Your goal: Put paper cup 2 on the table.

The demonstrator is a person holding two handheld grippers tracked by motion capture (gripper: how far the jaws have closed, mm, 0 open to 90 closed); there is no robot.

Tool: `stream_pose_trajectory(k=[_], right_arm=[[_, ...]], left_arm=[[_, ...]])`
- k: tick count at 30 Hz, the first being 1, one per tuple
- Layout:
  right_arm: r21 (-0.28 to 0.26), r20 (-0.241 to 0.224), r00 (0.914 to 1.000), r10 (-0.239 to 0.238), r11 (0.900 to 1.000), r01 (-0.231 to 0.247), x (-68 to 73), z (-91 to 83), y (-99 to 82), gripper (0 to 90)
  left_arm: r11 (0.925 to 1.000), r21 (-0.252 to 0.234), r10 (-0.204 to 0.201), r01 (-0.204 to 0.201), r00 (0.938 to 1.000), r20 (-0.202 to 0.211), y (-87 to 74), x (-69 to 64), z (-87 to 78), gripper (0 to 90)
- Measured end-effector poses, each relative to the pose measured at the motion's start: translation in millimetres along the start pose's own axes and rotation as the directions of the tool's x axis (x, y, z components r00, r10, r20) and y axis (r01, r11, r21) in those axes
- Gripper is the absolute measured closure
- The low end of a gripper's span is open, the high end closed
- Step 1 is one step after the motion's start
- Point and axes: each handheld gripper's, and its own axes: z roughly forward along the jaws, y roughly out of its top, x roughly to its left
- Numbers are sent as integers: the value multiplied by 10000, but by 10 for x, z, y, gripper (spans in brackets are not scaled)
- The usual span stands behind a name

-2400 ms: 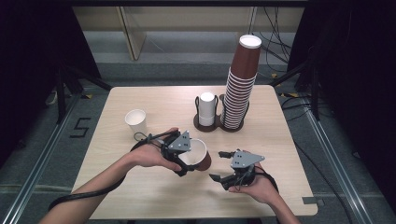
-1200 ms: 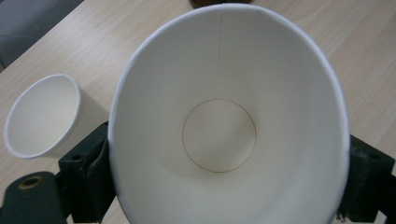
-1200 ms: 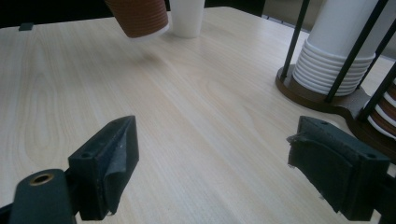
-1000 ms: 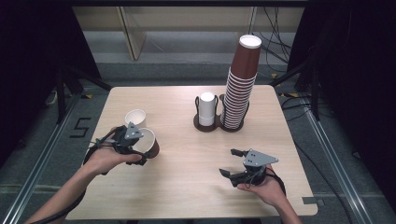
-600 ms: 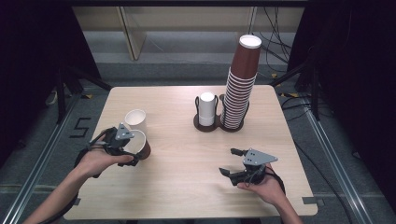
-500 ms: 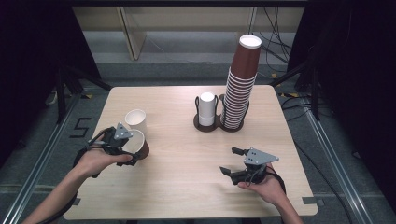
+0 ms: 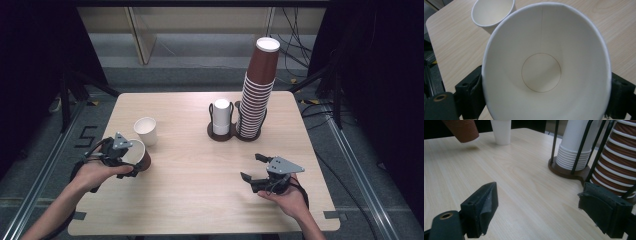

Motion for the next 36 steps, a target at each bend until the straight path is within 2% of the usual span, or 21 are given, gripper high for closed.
stream_pose_trajectory(k=[2,3,7,8,9,13,15,18,19,23,25,27,29,32,34,35,36], right_arm=[[59,43,9999,-102,9999,102,-12,-8,2,152],[62,43,9999,116,9999,-116,4,-8,1,152],[13,75,9999,153,9999,-153,8,0,-2,152],[25,55,10000,-49,10000,48,-7,0,-2,152],[15,83,10000,14,10000,-14,0,0,-2,152],[9,97,9999,34,10000,-34,0,0,-3,152],[86,114,9996,244,9997,-245,15,4,-8,152],[126,35,10000,39,9999,-40,0,2,-2,152],[107,26,9999,170,9998,-170,18,3,-3,151],[64,48,9999,101,9999,-102,15,10,0,151],[129,24,10000,47,9999,-47,9,8,1,152],[101,32,9997,226,9997,-226,32,11,-4,152],[123,-9,10000,70,9999,-70,17,13,-4,152],[165,-23,10000,59,9998,-58,22,10,-5,152],[146,-50,10000,45,9999,-44,24,10,-7,152],[181,-59,10000,70,9998,-69,27,8,-9,151],[117,-31,9999,-166,9998,166,10,11,-6,151]], left_arm=[[9999,28,-154,154,9999,61,-16,28,6,113],[9997,49,-242,242,9997,7,-21,43,4,113],[9984,166,-546,549,9983,-190,-37,116,7,112],[9979,253,-582,588,9980,-245,-42,146,8,112],[9975,280,-638,646,9976,-283,-46,163,11,112],[9943,372,-979,997,9940,-484,-70,262,32,112],[9921,417,-1155,1181,9914,-613,-77,311,45,111],[9898,531,-1285,1325,9891,-722,-85,374,73,111],[9887,541,-1360,1402,9879,-749,-82,399,90,110],[9828,652,-1662,1727,9815,-950,-37,510,173,109],[9813,723,-1712,1787,9802,-994,10,553,217,108],[9788,748,-1826,1908,9776,-1041,59,587,275,107],[9750,784,-1982,2078,9734,-1152,106,607,347,104],[9731,1021,-1930,2064,9729,-1271,158,621,446,102],[9677,999,-2183,2316,9674,-1286,182,630,503,100],[9667,1044,-2197,2338,9667,-1311,190,644,524,100],[9642,1054,-2287,2431,9644,-1327,197,655,541,98]])
